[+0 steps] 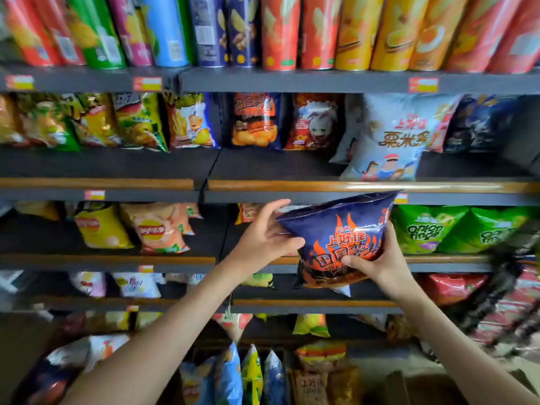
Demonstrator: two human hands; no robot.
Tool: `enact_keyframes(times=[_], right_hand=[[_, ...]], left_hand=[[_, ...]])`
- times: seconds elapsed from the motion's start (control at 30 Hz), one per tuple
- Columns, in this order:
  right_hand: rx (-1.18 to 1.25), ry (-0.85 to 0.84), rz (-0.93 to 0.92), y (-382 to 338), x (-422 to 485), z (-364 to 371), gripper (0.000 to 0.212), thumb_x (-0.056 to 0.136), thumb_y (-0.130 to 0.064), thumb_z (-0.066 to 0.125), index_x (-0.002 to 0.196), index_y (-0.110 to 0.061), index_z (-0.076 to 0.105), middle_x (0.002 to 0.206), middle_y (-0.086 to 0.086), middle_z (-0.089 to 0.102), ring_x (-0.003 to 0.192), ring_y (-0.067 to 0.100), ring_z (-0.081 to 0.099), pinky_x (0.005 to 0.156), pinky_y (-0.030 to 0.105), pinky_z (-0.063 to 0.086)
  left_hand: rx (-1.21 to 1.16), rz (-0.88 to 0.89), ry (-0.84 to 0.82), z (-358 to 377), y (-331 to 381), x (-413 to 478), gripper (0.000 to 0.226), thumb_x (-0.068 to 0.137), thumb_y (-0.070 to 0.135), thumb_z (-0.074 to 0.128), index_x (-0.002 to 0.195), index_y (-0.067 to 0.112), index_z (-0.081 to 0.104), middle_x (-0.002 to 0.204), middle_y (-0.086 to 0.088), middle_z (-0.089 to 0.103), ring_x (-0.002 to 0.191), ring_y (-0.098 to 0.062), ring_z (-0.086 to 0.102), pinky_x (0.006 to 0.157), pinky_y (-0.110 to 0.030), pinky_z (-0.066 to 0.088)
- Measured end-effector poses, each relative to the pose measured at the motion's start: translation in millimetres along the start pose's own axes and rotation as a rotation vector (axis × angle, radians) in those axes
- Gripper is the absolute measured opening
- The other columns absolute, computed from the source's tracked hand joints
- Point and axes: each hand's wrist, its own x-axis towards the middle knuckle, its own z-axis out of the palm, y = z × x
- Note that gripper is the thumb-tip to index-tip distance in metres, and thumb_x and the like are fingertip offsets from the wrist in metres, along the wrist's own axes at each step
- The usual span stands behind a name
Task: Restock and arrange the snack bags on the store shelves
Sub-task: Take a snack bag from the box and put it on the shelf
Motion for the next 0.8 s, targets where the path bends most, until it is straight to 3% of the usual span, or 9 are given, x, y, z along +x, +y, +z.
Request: enact_keyframes(times=[0.1, 0.2, 0.23, 0.33, 0.43, 0.5, 0.57, 0.67, 0.8], right_hand=[[0.014, 0.182, -0.059, -14, 3, -45, 0.085, 0.050, -0.013, 0.088, 0.120, -0.031, 0.042, 0.112, -0.008, 0.065, 0.097, 0.004, 0.064, 0.079, 0.016, 0.051], [-0.011, 0.298, -0.143, -27, 8, -80, 0.089, 0.048, -0.025, 0.088, 0.121, -0.035, 0.039, 0.114, -0.011, 0.062, 0.102, 0.006, 0.062, 0.083, 0.019, 0.051], [-0.031, 0.319, -0.156, -28, 10, -91, 0.088, 0.052, -0.019, 0.087, 0.122, -0.034, 0.037, 0.116, -0.009, 0.060, 0.103, 0.005, 0.062, 0.085, 0.019, 0.050], [-0.050, 0.403, -0.177, -30, 14, -119, 0.094, 0.055, -0.032, 0.090, 0.126, -0.042, 0.030, 0.131, 0.000, 0.050, 0.115, 0.013, 0.056, 0.093, 0.027, 0.049], [-0.099, 0.583, -0.195, -19, 15, -145, 0.105, 0.054, -0.053, 0.086, 0.133, -0.039, 0.018, 0.140, -0.005, 0.032, 0.128, 0.019, 0.041, 0.103, 0.034, 0.043], [-0.095, 0.630, -0.178, -8, 17, -160, 0.121, 0.054, -0.056, 0.086, 0.141, -0.033, 0.006, 0.148, 0.003, 0.027, 0.131, 0.024, 0.042, 0.103, 0.039, 0.044], [-0.133, 0.644, -0.192, 0, 23, -173, 0.132, 0.054, -0.054, 0.088, 0.143, -0.043, -0.009, 0.158, 0.007, 0.011, 0.139, 0.029, 0.034, 0.108, 0.049, 0.037], [-0.189, 0.691, -0.255, 7, 35, -200, 0.136, 0.056, -0.047, 0.090, 0.140, -0.054, -0.017, 0.160, 0.007, 0.004, 0.143, 0.030, 0.026, 0.110, 0.061, 0.027], [-0.254, 0.703, -0.324, 8, 53, -228, 0.140, 0.061, -0.041, 0.088, 0.142, -0.038, -0.026, 0.160, 0.001, -0.003, 0.145, 0.016, 0.019, 0.116, 0.051, 0.024]], left_hand=[[0.065, 0.122, -0.143, 44, 20, 37, 0.082, 0.066, 0.037, 0.079, 0.136, 0.037, 0.038, 0.134, 0.017, 0.052, 0.127, -0.001, 0.047, 0.108, -0.036, 0.039], [0.204, 0.275, -0.277, 88, 43, 69, 0.108, 0.075, 0.031, 0.080, 0.143, 0.047, -0.002, 0.141, 0.032, 0.027, 0.125, 0.018, 0.035, 0.102, -0.015, 0.037], [0.248, 0.317, -0.266, 103, 49, 77, 0.111, 0.076, 0.028, 0.079, 0.144, 0.039, -0.008, 0.139, 0.030, 0.026, 0.126, 0.013, 0.039, 0.098, -0.013, 0.039], [0.317, 0.425, -0.173, 142, 62, 102, 0.103, 0.078, 0.027, 0.079, 0.147, 0.010, 0.005, 0.140, 0.003, 0.037, 0.129, -0.016, 0.042, 0.091, -0.013, 0.034], [0.321, 0.589, -0.142, 174, 71, 125, 0.088, 0.078, 0.021, 0.079, 0.145, 0.008, 0.024, 0.141, -0.013, 0.044, 0.127, -0.019, 0.043, 0.100, -0.017, 0.033], [0.298, 0.661, -0.161, 196, 77, 138, 0.083, 0.077, 0.016, 0.078, 0.143, 0.003, 0.030, 0.139, -0.015, 0.047, 0.126, -0.016, 0.041, 0.102, -0.008, 0.028], [0.256, 0.691, -0.190, 216, 82, 149, 0.083, 0.078, 0.015, 0.077, 0.144, 0.003, 0.028, 0.140, -0.015, 0.047, 0.125, -0.015, 0.042, 0.097, -0.002, 0.025], [0.226, 0.715, -0.215, 245, 84, 167, 0.085, 0.080, 0.013, 0.075, 0.145, 0.003, 0.022, 0.142, -0.015, 0.043, 0.126, -0.012, 0.042, 0.099, -0.008, 0.029], [0.237, 0.708, -0.239, 273, 79, 197, 0.080, 0.084, 0.014, 0.070, 0.141, -0.002, 0.017, 0.141, -0.019, 0.041, 0.131, -0.021, 0.043, 0.107, -0.031, 0.037]])
